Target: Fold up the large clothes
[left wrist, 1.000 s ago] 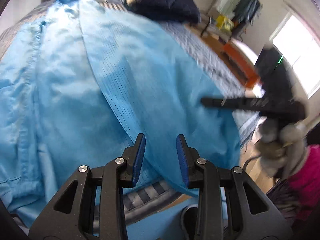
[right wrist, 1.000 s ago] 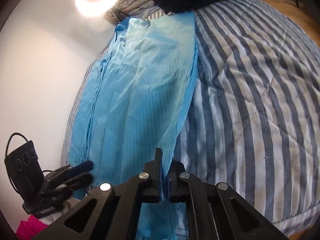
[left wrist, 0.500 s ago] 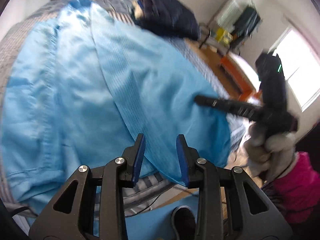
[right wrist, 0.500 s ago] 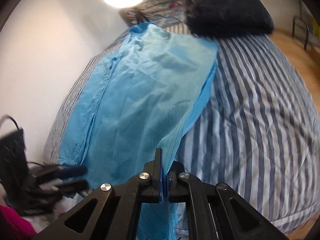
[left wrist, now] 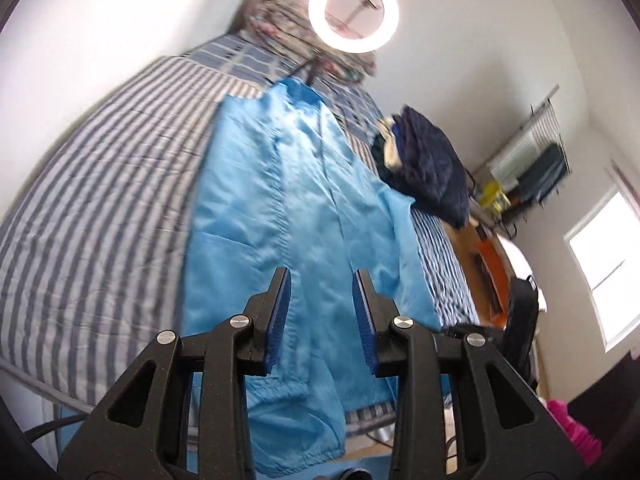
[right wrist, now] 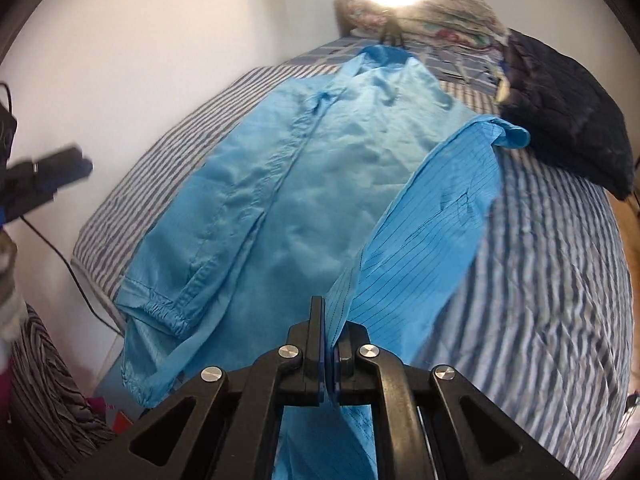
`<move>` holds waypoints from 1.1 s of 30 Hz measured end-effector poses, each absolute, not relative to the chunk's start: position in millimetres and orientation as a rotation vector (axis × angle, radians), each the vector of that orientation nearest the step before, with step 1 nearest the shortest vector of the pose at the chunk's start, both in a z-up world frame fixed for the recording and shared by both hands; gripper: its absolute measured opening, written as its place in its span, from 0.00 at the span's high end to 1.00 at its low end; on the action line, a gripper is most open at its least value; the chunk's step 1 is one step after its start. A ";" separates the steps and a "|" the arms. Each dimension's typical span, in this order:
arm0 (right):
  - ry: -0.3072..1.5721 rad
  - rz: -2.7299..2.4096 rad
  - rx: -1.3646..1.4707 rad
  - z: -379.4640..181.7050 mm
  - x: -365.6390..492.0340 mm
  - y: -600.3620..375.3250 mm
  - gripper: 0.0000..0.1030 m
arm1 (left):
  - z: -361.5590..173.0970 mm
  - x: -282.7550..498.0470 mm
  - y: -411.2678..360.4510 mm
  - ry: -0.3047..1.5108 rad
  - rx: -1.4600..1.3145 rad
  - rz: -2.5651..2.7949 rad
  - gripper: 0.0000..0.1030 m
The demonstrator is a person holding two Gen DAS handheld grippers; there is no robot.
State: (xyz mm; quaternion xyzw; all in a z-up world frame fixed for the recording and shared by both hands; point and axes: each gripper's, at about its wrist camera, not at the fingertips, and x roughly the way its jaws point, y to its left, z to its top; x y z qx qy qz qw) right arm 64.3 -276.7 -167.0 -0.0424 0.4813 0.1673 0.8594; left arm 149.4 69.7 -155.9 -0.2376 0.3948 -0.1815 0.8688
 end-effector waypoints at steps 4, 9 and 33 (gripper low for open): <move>1.059 0.398 -0.170 -187.0 72.9 -237.9 1.00 | -161.9 149.3 90.5 0.825 -0.527 -0.346 0.70; 1.131 0.459 -0.283 -217.9 73.9 -198.7 1.00 | -166.1 147.9 95.7 0.830 -0.506 -0.334 0.70; 1.172 0.629 -0.025 -217.9 84.9 -205.3 0.65 | -202.2 150.2 92.3 0.944 -0.407 -0.328 0.66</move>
